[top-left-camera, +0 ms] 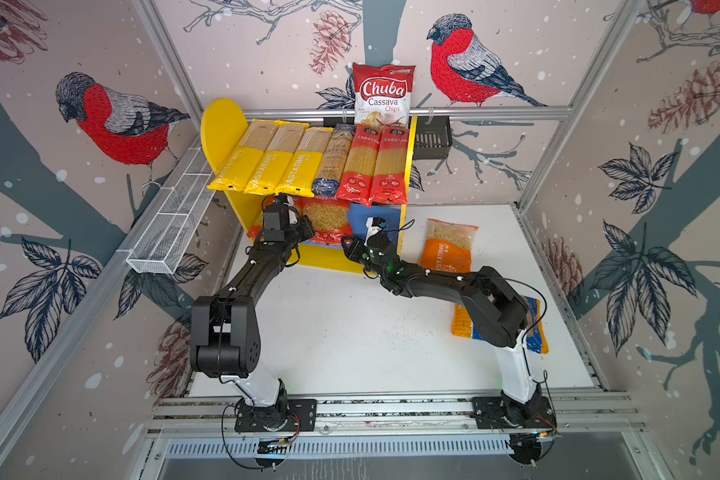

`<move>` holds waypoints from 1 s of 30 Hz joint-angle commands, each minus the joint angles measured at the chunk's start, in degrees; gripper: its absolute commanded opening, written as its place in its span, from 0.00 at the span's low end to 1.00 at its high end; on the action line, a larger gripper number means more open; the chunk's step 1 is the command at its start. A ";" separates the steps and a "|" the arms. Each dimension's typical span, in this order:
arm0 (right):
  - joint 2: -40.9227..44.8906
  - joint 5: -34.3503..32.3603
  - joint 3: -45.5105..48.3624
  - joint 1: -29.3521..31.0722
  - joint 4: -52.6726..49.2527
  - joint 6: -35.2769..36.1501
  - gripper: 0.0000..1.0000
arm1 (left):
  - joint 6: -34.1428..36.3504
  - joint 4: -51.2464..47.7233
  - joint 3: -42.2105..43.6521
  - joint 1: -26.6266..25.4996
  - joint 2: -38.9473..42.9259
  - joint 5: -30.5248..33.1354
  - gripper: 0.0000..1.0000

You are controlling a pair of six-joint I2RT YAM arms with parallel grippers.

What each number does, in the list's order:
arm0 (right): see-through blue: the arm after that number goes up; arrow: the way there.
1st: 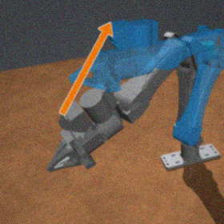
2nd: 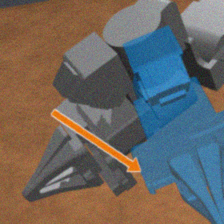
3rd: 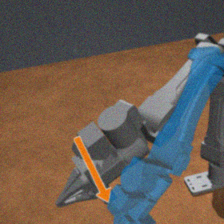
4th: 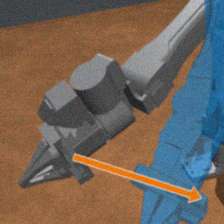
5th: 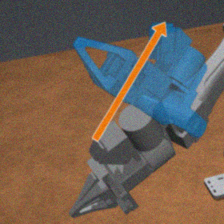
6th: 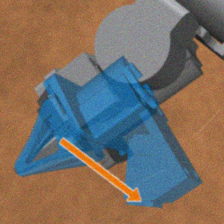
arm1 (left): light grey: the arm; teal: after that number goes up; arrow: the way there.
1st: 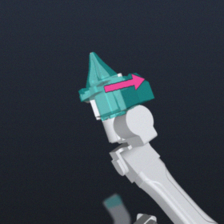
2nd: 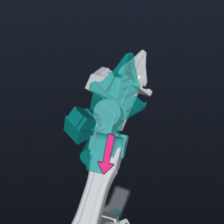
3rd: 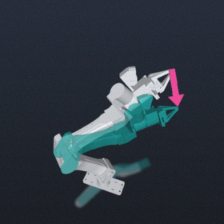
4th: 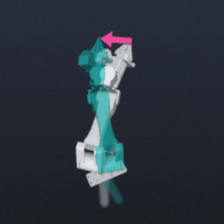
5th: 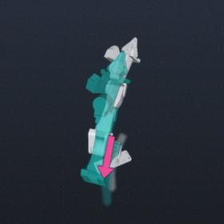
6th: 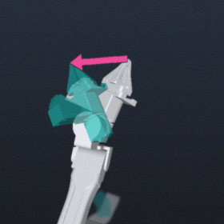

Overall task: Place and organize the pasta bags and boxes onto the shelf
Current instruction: 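Push the bag into the lower shelf with the left gripper while the right releases it, then withdraw both grippers from the shelf, right gripper moving to the orange bag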

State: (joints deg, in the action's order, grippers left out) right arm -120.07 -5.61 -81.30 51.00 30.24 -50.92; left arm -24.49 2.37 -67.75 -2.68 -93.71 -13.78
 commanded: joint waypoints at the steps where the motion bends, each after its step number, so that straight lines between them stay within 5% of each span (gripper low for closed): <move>1: 0.54 1.27 0.90 0.64 -0.07 0.29 0.30 | 1.33 -1.91 -0.14 -0.57 0.02 -1.40 0.05; 14: 4.11 1.82 4.36 1.43 1.14 1.21 0.29 | 3.20 -5.27 0.23 1.71 1.89 -0.19 0.07; 19: 6.18 1.63 5.14 1.25 -0.58 3.33 0.43 | 1.74 -3.93 1.10 1.75 3.28 0.48 0.22; 30: 13.44 1.09 11.80 2.24 -3.42 4.98 0.48 | 1.69 -4.04 2.26 1.72 9.69 4.91 0.56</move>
State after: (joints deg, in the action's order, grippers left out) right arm -108.14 -4.27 -70.87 52.99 26.94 -46.61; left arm -22.68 -2.11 -66.19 -0.97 -86.02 -11.33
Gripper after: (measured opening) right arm 0.477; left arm 0.558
